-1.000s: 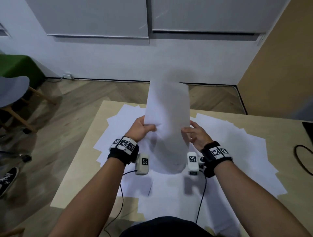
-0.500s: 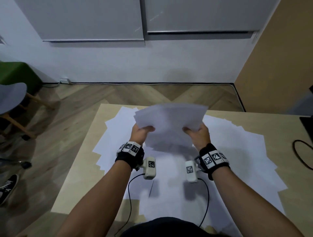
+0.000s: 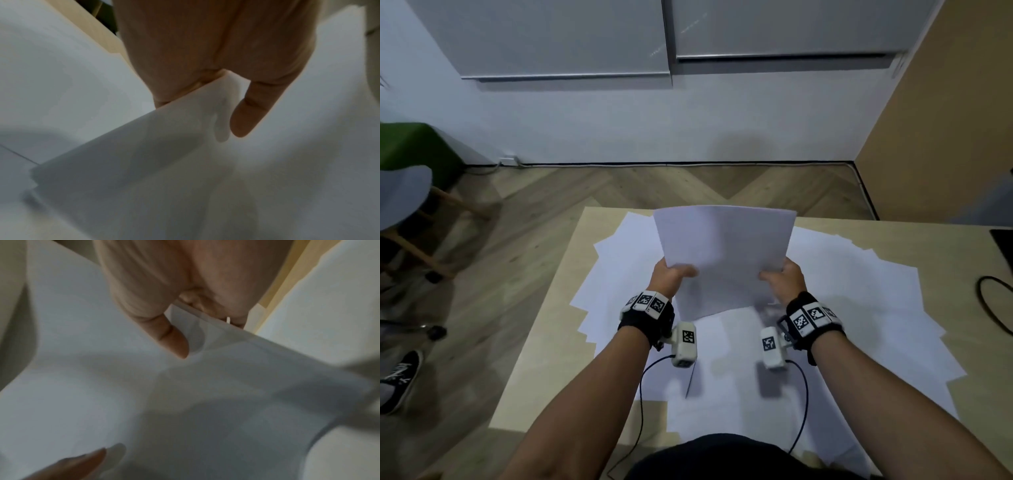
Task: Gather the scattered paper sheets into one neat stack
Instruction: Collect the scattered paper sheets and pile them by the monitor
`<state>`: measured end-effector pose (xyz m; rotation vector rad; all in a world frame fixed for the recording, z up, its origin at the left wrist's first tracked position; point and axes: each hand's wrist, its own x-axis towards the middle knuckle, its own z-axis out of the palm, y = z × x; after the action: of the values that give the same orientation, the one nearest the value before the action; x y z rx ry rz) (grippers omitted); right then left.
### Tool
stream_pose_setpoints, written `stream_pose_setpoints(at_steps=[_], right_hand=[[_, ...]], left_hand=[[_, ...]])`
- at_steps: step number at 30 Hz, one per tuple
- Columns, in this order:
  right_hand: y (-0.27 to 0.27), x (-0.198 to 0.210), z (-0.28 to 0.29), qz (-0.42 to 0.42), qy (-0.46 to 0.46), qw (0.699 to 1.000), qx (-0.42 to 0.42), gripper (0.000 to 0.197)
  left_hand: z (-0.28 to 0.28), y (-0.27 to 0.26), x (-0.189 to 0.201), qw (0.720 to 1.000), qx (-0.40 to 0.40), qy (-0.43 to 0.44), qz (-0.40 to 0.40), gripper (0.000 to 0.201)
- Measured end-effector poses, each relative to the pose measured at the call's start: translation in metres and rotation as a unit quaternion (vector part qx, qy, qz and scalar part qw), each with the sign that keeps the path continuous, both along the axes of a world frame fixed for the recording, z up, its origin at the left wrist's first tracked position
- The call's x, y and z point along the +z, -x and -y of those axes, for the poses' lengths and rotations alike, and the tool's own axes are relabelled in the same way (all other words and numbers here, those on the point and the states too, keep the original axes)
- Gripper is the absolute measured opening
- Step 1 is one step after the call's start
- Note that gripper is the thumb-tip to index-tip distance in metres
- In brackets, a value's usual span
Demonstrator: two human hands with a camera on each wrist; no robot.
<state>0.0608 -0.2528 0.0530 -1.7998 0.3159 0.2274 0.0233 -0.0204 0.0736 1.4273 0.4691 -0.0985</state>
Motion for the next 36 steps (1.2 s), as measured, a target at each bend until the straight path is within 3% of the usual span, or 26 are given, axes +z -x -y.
stream_pose_setpoints(at_steps=[5,7,10,15,20,22,25,30,33,36], right_hand=[[0.002,0.010,-0.008,0.045,-0.041,0.997,-0.050,0.028],[0.007,0.003,-0.011,0.009,-0.046,0.998,-0.053,0.030],[0.010,-0.004,-0.010,-0.048,0.018,0.998,-0.033,0.025],[0.003,0.000,-0.013,0.004,0.005,0.998,-0.064,0.031],[0.013,-0.034,-0.007,-0.112,0.036,0.993,0.010,0.035],[0.019,-0.040,-0.007,-0.113,-0.004,0.994,0.004,0.044],[0.023,-0.035,-0.009,-0.082,-0.029,0.996,-0.017,0.040],[0.044,-0.056,-0.004,-0.105,0.051,0.993,0.007,0.029],[0.056,-0.063,-0.003,-0.133,0.078,0.988,0.029,0.026],[0.063,-0.058,-0.001,-0.139,0.062,0.988,-0.004,0.025]], left_hand=[[0.006,-0.001,0.004,0.999,0.006,0.037,0.029,0.036],[0.006,0.000,-0.004,1.000,0.014,0.011,0.018,0.039],[0.004,-0.001,-0.023,1.000,0.006,-0.025,-0.017,0.042],[0.010,0.001,-0.013,0.999,0.011,0.035,-0.006,0.040],[0.006,0.010,-0.043,0.994,-0.015,-0.010,-0.108,0.036],[0.006,0.015,-0.052,0.992,-0.021,-0.006,-0.123,0.039],[0.005,0.016,-0.054,0.993,-0.030,-0.003,-0.117,0.036],[0.007,0.026,-0.069,0.984,-0.033,-0.042,-0.170,0.014],[0.013,0.036,-0.080,0.973,-0.064,-0.058,-0.213,0.022],[0.016,0.035,-0.087,0.972,-0.064,-0.064,-0.218,0.020]])
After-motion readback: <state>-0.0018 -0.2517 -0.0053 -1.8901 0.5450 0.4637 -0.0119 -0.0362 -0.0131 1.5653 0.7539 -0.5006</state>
